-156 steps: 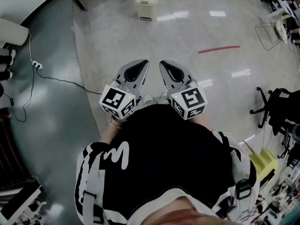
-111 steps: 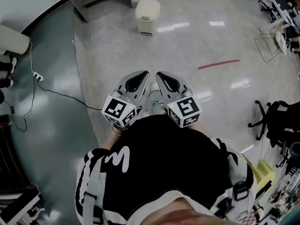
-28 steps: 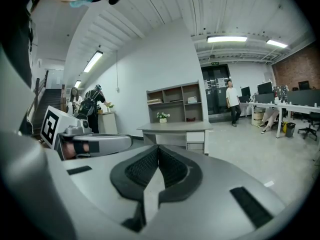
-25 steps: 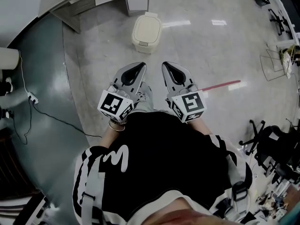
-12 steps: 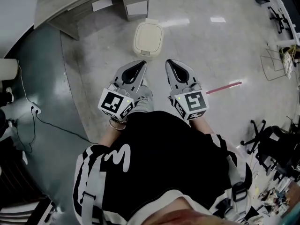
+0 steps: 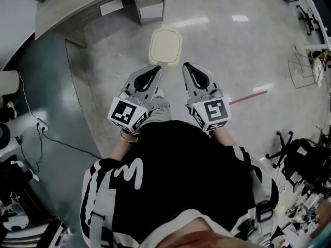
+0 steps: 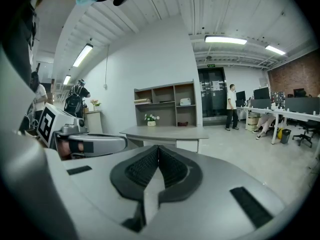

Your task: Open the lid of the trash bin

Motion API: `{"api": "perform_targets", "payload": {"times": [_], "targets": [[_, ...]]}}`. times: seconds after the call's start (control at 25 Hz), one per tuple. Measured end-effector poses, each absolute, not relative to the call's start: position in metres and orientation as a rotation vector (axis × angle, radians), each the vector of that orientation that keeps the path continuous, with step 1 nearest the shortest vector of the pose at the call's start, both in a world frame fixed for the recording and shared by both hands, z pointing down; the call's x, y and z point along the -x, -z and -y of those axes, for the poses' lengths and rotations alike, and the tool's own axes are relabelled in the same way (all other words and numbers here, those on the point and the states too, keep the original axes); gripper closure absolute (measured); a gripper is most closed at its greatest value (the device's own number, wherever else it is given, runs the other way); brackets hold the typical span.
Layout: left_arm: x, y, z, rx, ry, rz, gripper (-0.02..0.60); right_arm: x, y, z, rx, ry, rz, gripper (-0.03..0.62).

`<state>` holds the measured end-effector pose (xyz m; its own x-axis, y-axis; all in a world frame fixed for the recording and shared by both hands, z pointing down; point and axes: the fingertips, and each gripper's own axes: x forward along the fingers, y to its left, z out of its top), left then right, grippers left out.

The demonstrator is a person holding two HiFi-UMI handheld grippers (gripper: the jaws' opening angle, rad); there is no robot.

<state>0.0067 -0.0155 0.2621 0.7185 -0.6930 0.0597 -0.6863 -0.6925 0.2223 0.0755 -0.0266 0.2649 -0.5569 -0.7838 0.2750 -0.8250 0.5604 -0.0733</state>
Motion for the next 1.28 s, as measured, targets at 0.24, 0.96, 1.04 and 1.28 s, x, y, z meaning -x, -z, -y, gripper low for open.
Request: {"api": "perform_targets", "payload": {"times": [0.24, 0.96, 1.04, 1.28], "targets": [[-0.003, -0.262, 0.048, -2.705, 0.045, 1.075, 0.580, -0.070, -0.263, 0.056, -1.363, -0.298, 2.579, 0.583], [0.017, -0.270, 0.138, -2.707, -0.011, 1.012, 0.580, -0.044, -0.268, 0.148, -1.382, -0.346, 2.570, 0.585], [0.018, -0.271, 0.145, -2.706, -0.007, 1.008, 0.580, -0.045, -0.270, 0.154, -1.388, -0.349, 2.565, 0.585], [0.019, -0.275, 0.152, -2.699, -0.023, 1.007, 0.580, -0.049, -0.274, 0.162, -1.410, -0.363, 2.553, 0.584]]}}
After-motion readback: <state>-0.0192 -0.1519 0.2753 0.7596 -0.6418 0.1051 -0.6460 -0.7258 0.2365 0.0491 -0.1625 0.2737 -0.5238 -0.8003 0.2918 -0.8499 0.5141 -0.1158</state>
